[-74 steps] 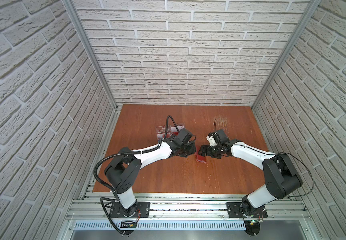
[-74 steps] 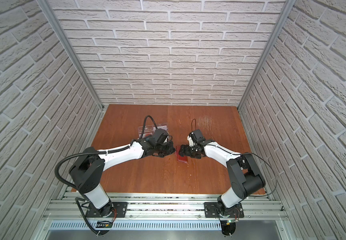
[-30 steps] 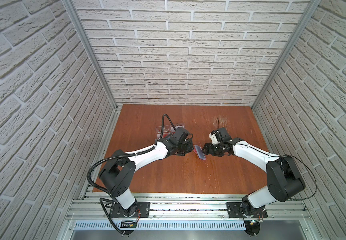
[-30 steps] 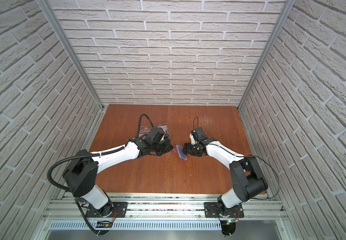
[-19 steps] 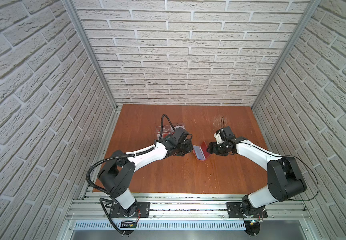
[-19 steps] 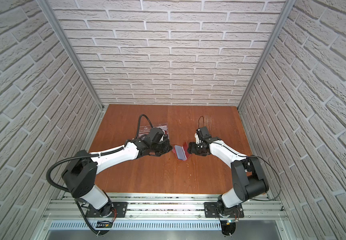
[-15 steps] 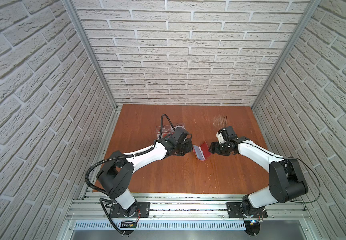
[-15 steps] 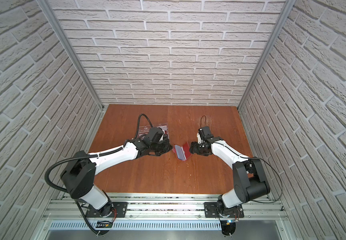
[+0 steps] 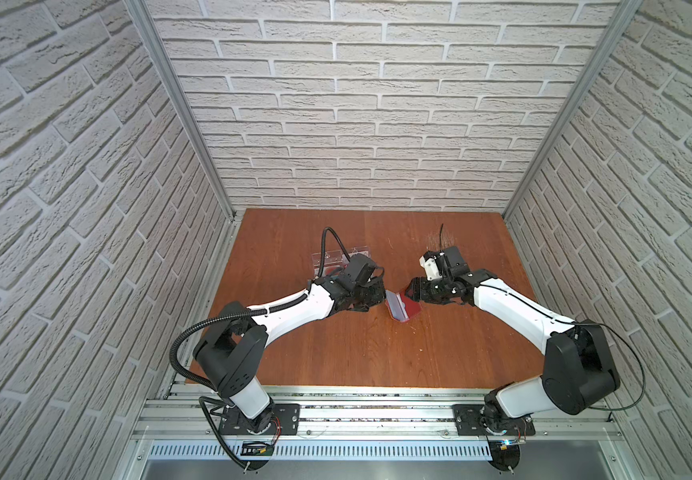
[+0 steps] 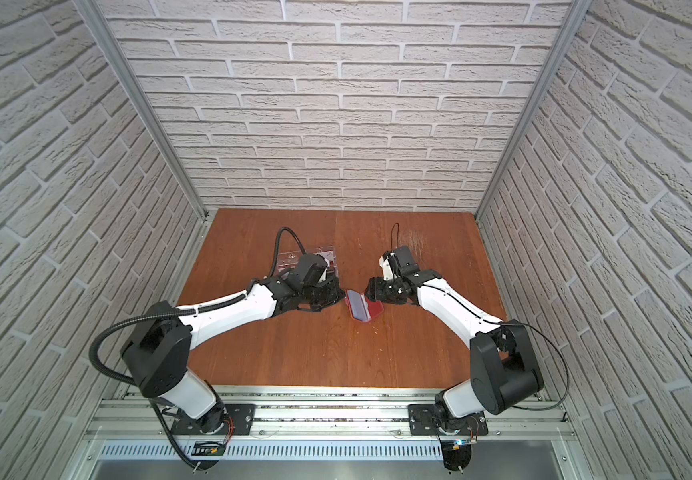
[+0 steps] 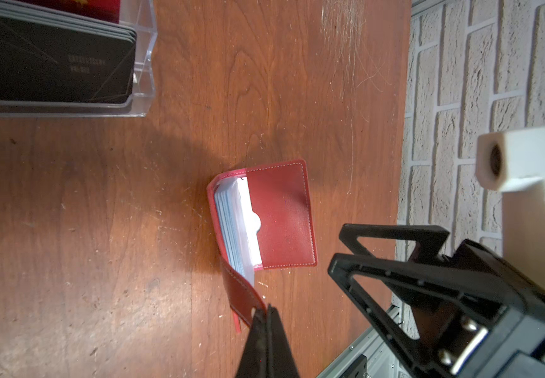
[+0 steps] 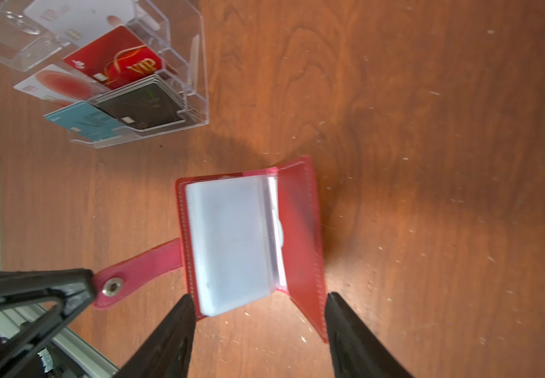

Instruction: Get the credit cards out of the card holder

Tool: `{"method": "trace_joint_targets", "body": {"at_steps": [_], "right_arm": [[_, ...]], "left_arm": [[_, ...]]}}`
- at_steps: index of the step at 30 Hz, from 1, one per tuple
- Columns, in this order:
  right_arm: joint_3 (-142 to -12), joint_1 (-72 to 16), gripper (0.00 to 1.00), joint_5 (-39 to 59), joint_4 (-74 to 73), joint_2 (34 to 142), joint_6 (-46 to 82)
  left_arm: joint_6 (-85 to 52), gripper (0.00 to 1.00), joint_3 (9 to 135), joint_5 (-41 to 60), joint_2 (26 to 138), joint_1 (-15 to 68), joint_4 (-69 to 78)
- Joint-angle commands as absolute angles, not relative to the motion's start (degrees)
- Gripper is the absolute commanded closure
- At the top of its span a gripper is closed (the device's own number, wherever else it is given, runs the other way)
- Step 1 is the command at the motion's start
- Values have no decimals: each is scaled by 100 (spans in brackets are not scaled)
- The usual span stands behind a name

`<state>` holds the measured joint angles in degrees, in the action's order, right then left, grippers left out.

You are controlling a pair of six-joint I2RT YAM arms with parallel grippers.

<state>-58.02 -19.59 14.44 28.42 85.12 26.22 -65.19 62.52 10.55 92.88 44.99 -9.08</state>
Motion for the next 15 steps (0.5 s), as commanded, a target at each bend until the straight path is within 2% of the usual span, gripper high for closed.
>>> {"method": "trace_joint_targets", "body": {"at_steps": [1,15], "right_arm": [[-5950,-2110,37,1524,2636,8719,2748],[-5889,-2382,43,1539,2303,9346,2883]], "left_arm": [[-6504,100,6466,1018,9147,4461,-746],[-6517,100,6441,1028,9150,4448,-737]]}}
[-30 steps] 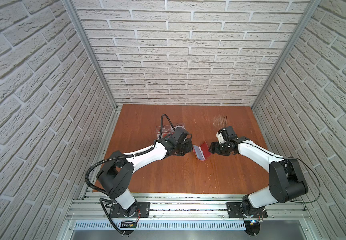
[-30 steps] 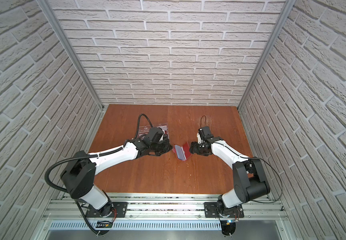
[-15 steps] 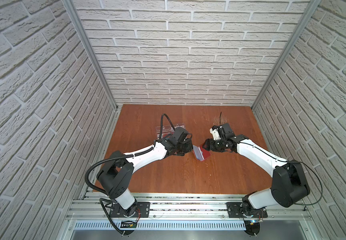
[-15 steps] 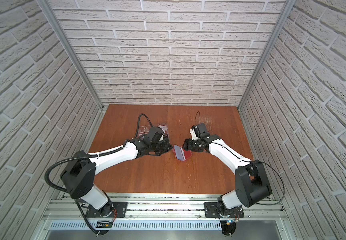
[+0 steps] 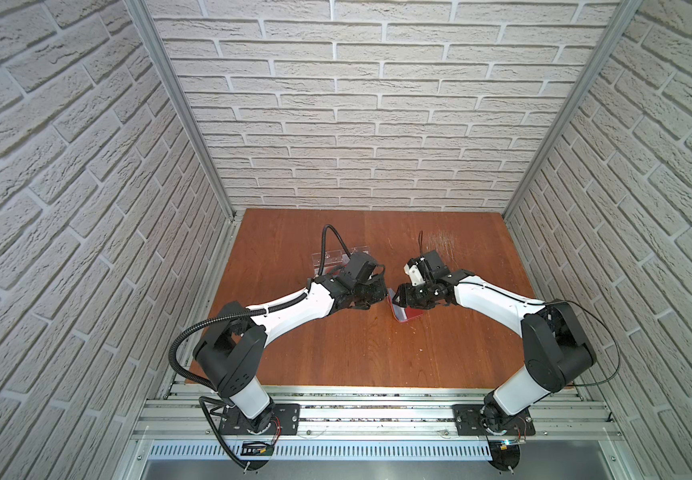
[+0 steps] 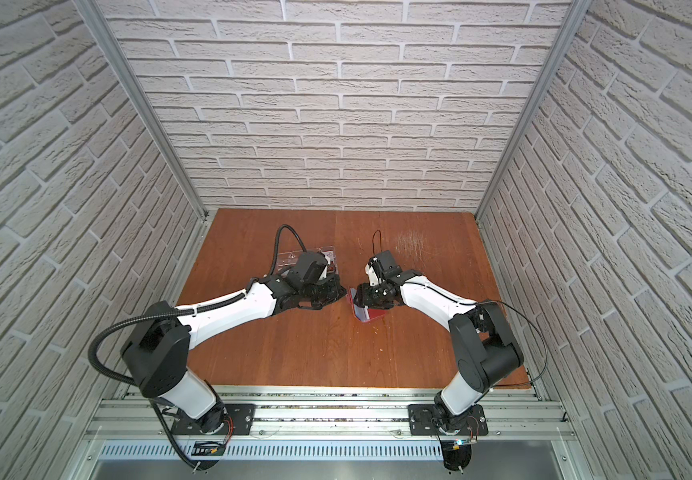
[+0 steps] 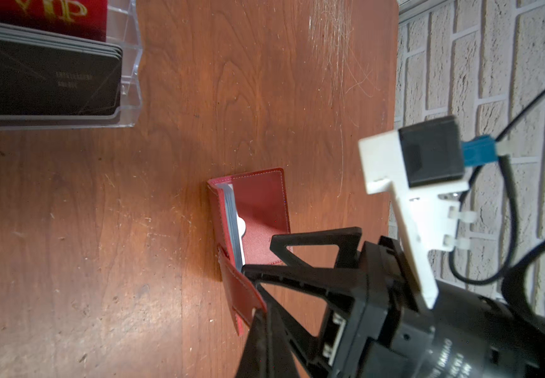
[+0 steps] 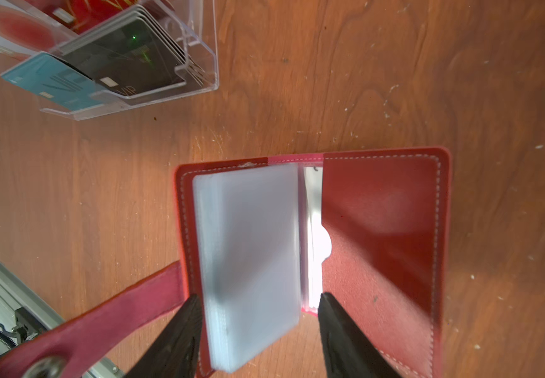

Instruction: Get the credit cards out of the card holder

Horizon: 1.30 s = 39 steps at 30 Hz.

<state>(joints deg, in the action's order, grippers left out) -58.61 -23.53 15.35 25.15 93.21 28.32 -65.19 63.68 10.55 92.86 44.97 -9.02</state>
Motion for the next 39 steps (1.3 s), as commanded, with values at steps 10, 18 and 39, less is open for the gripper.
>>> {"method": "trace_joint_targets", "body": {"at_steps": [10,18,39], "right_arm": [[-5788,-2357,52,1387,2327,9404,2847],[-5747,-2261,55,1269,2433,9308,2779],[-6130,-2363,45,1281,2706,9006,2741]], "left_arm": [[-6512,100,6301,1011,9062,4380,-753],[-6521,100,6171,1011,9020,4351,-726],[-6539,100,6319,1009,9034,4342,-683]]}}
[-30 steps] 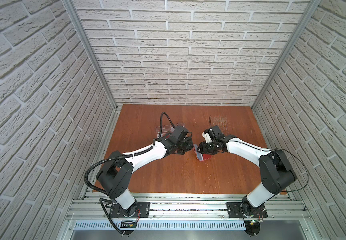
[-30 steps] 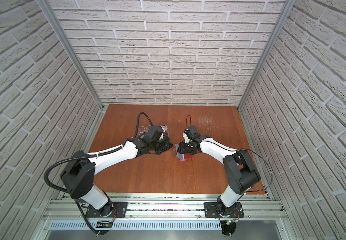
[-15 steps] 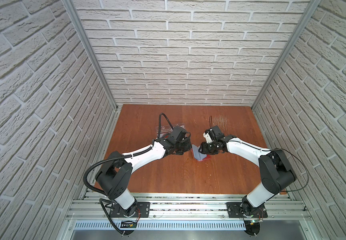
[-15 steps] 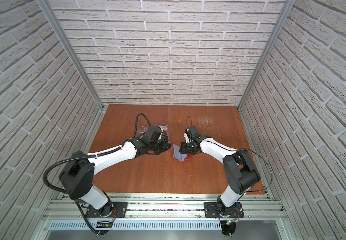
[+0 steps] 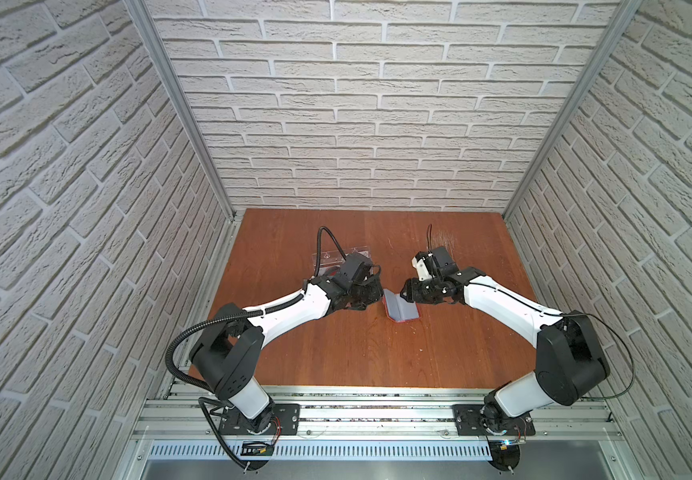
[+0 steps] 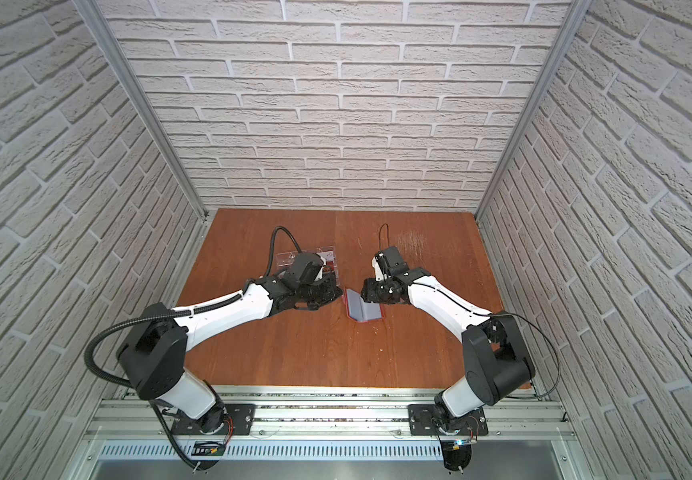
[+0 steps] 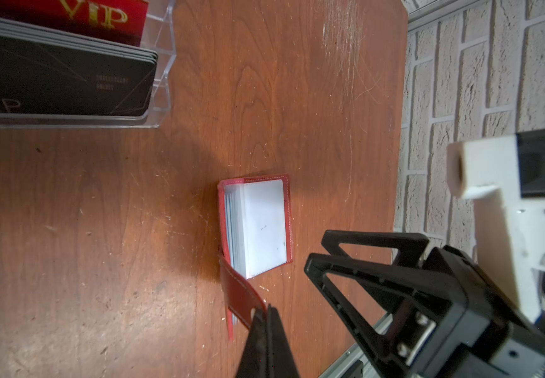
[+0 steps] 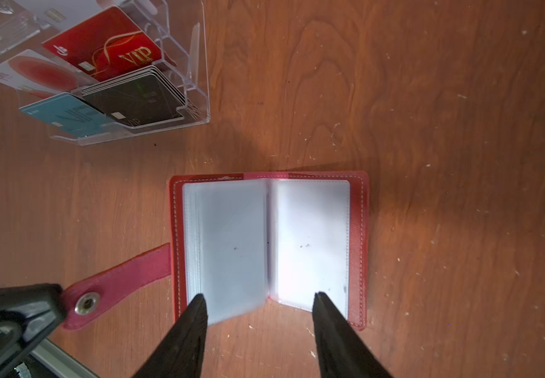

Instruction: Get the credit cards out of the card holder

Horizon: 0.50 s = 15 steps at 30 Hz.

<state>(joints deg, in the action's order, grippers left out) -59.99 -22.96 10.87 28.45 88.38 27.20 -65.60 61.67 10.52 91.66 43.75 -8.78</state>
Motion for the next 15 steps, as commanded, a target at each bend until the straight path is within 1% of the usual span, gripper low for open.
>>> {"method": "trace_joint_targets", "body": {"at_steps": [1,9,15], "right_arm": [[-6145,-2381,45,1325,2654,9086,2766],[-6288,-2546,44,1590,2392,9507,2853],[-6293,-2657,41,1618,2347,9573,2883]], "left_arm": [[-6547,100,6319,1002,9028,4342,-682],[-6566,100,6317,994,9042,4344,-679],[-6559,100,6313,993,9042,4342,-674]]}}
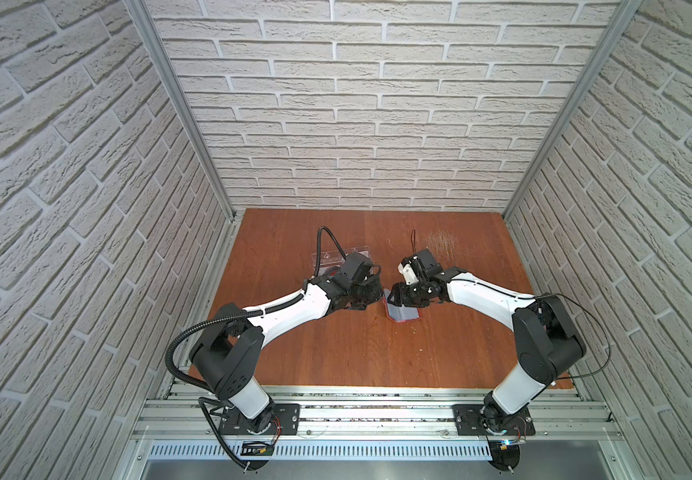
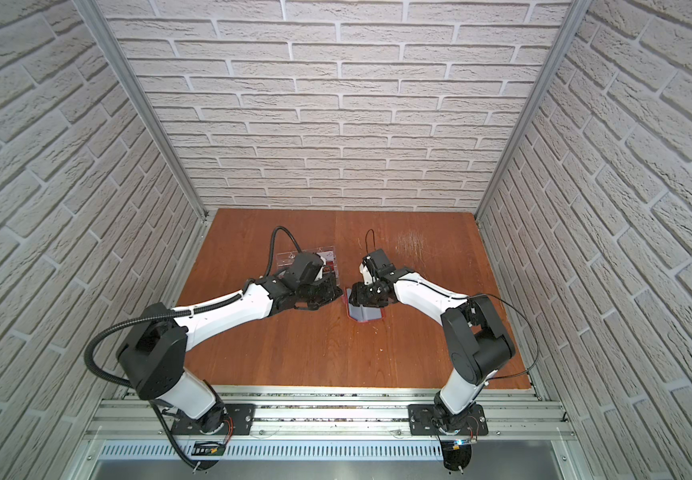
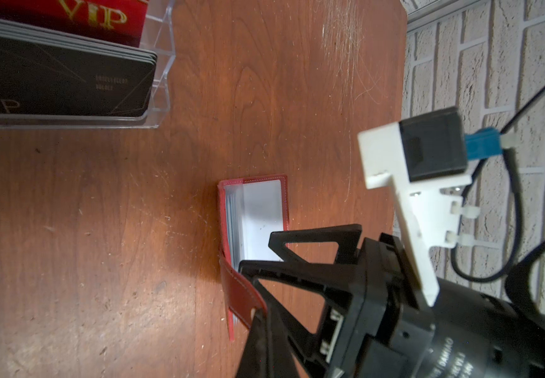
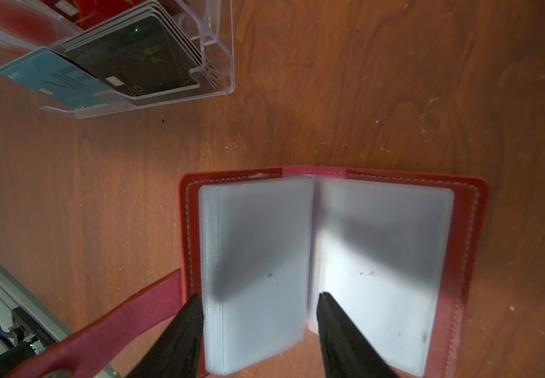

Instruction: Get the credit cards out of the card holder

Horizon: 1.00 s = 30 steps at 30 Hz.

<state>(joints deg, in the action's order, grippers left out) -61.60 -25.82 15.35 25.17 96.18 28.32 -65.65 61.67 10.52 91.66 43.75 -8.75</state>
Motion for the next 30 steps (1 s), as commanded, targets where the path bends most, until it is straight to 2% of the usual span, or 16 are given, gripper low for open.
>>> {"method": "trace_joint_targets", "body": {"at_steps": [1,4,18,30], "right_arm": [[-6297,-2678,41,1587,2362,9582,2875],[-6319,-2689,40,1492,2449,9714,2855],[-6268,-2615,52,1125,2654,9708,2775],[-6061,-2341,53,1048,2795,9349,2621]], "left_arm": [[-6565,100,6319,994,9045,4344,-675],[-6561,100,6319,1002,9044,4342,-676],[-6556,100,6225,977,8952,4315,-703],[-6565,100,6144,966,8948,4302,-664]]}}
